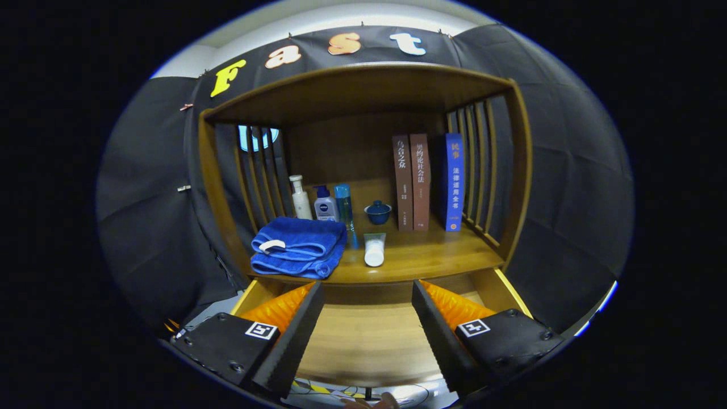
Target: Pull open the drawer, take out the items inside it, and place them on the countertop above the cabinet.
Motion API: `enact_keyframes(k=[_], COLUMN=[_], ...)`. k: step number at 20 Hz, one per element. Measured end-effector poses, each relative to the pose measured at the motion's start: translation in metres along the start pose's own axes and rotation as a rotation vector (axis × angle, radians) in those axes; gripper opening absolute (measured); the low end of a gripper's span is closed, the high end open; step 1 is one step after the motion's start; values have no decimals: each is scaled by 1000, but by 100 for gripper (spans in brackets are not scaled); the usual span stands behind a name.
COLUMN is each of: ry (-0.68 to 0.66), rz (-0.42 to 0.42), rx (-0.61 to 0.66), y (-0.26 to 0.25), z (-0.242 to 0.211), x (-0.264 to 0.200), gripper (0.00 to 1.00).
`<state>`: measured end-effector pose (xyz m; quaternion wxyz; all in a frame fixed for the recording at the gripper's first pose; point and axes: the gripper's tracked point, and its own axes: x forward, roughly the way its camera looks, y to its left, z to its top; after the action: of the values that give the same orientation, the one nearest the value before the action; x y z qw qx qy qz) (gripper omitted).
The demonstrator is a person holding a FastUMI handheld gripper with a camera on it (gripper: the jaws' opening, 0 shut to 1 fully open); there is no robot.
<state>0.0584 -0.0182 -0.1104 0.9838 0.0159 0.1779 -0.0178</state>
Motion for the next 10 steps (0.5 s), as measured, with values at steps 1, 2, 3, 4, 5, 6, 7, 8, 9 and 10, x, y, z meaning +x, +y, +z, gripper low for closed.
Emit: enact_keyframes(k=[1,2,3,4,5,6,7,8,9,10], ry=[-23,-46,-69,-86,-99,-110,-118,-121,-117,-115], rz=[1,3,-1,-3,-5,-3,0,4,3,0], rx=[-5,-11,-18,-24,-27,-29,-30,-28,-27,-25], y=[1,2,0,0,0,1,2,3,3,3], z=[-8,-18,-27,-37,-49,-61,-74,-88,-103,-116], x=[-13,-25,-35,-45,-53,-59,-62,-64,-64,-64], gripper=[99,99,99,99,99,99,99,99,99,99])
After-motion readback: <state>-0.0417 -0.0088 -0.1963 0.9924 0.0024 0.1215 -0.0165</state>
